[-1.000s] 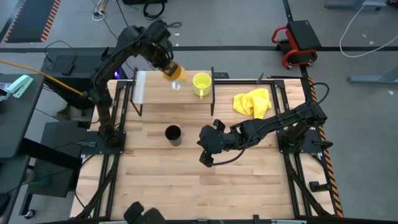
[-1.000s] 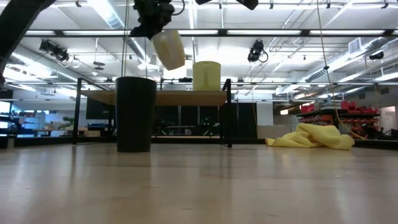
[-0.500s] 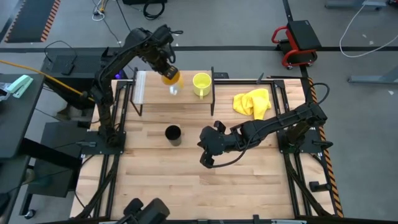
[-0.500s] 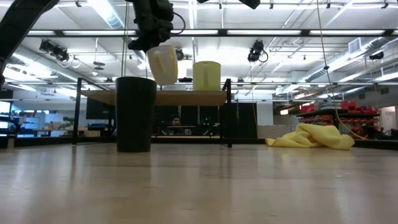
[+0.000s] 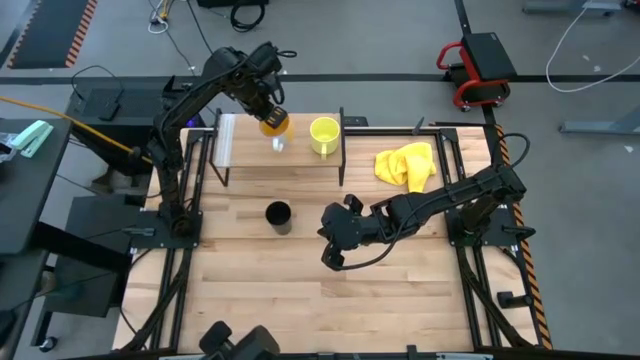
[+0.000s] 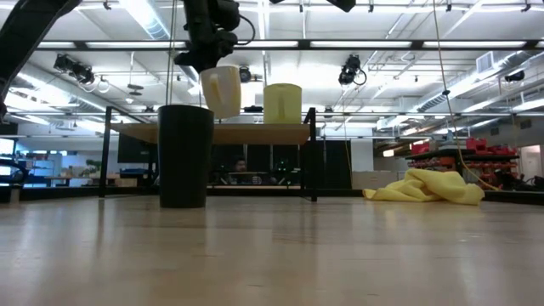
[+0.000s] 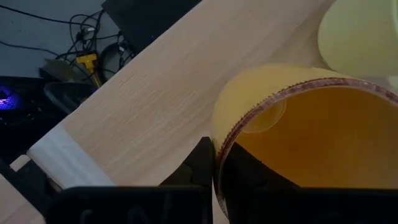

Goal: Stack small to large cups/mugs on shelf
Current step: Put the orange mug on the shelf

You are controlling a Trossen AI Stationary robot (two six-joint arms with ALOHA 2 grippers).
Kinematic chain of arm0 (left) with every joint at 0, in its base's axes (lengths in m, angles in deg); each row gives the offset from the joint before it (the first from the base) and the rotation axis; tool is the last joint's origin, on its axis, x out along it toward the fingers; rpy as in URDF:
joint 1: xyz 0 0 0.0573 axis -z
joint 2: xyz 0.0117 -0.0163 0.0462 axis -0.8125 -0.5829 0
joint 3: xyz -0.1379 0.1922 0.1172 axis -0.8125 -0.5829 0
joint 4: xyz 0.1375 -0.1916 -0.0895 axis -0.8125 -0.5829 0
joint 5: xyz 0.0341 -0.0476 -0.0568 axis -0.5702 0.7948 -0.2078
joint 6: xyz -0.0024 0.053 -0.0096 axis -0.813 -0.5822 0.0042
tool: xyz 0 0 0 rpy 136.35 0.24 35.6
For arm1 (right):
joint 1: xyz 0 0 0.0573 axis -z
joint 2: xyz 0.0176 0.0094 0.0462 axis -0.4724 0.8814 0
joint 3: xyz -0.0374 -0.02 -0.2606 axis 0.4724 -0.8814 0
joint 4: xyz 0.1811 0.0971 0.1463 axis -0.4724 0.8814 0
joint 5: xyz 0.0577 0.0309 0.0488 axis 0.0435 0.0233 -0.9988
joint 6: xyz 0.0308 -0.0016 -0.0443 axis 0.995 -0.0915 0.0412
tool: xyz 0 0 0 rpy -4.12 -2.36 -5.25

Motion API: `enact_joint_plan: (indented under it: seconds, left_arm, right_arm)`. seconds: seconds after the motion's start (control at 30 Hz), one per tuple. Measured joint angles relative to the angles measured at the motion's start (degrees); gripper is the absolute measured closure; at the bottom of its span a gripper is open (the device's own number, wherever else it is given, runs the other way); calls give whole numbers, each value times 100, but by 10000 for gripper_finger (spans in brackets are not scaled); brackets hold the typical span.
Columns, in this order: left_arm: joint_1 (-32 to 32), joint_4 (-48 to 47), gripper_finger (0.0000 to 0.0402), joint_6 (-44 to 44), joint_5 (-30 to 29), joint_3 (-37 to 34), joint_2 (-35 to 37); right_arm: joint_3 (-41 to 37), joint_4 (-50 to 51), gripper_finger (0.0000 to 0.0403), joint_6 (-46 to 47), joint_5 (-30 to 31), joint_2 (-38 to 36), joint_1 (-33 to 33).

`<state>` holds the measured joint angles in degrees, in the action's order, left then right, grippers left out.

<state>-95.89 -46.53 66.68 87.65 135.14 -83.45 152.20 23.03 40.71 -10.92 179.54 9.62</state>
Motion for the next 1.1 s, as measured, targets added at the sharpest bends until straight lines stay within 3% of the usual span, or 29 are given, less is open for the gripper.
enact_joint_plan:
  seconds: [1.1]
  left_arm:
    - [234,-2,382,376,-46,2,0]
  right_arm:
    - [2,-3,396,247,312,4,-262]
